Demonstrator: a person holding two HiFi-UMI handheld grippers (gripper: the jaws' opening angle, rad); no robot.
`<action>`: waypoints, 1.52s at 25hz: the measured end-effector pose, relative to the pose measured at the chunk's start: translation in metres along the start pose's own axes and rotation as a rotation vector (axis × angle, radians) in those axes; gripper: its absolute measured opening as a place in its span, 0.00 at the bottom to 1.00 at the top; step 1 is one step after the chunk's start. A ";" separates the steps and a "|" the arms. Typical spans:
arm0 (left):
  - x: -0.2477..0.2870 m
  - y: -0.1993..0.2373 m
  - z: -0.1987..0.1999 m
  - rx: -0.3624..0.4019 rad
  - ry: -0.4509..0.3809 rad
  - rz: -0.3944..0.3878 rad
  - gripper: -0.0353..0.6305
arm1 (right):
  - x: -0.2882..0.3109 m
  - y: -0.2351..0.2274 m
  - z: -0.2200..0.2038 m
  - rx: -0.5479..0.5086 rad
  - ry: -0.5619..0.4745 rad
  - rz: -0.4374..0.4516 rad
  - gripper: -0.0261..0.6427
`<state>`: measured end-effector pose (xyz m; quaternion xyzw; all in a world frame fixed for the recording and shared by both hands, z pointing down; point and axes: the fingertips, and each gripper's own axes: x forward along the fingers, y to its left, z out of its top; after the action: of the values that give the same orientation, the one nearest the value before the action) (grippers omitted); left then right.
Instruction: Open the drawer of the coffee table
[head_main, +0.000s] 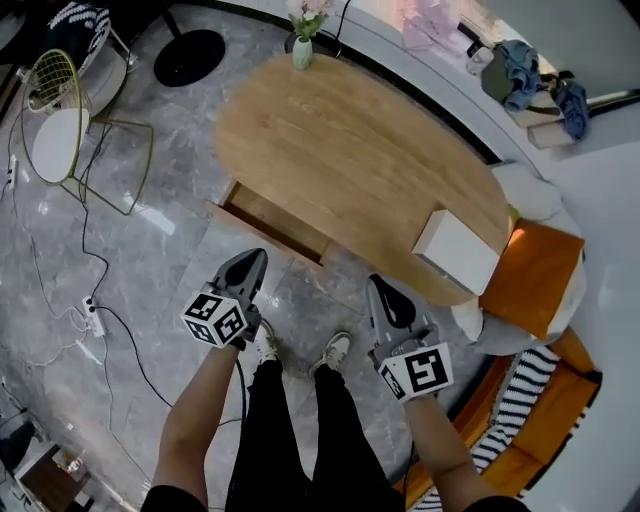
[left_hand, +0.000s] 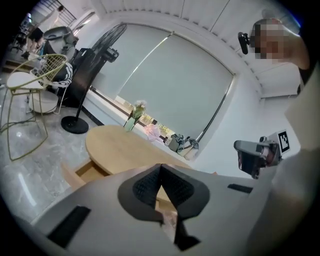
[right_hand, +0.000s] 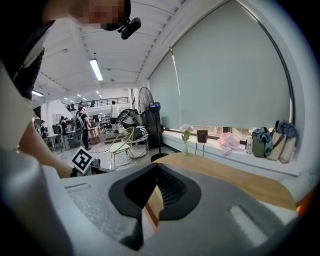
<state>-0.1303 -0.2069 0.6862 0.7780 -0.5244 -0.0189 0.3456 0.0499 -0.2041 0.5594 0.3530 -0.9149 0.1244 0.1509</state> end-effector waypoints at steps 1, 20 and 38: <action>-0.003 -0.009 0.012 0.007 -0.009 0.002 0.06 | -0.006 0.000 0.011 -0.001 -0.002 -0.001 0.05; -0.055 -0.175 0.210 0.326 -0.164 -0.048 0.06 | -0.108 -0.011 0.172 0.018 -0.166 -0.108 0.05; -0.144 -0.284 0.323 0.574 -0.385 -0.004 0.06 | -0.146 -0.023 0.265 -0.029 -0.307 -0.118 0.05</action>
<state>-0.0935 -0.1946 0.2341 0.8266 -0.5625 -0.0178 0.0072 0.1186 -0.2203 0.2640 0.4188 -0.9066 0.0468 0.0212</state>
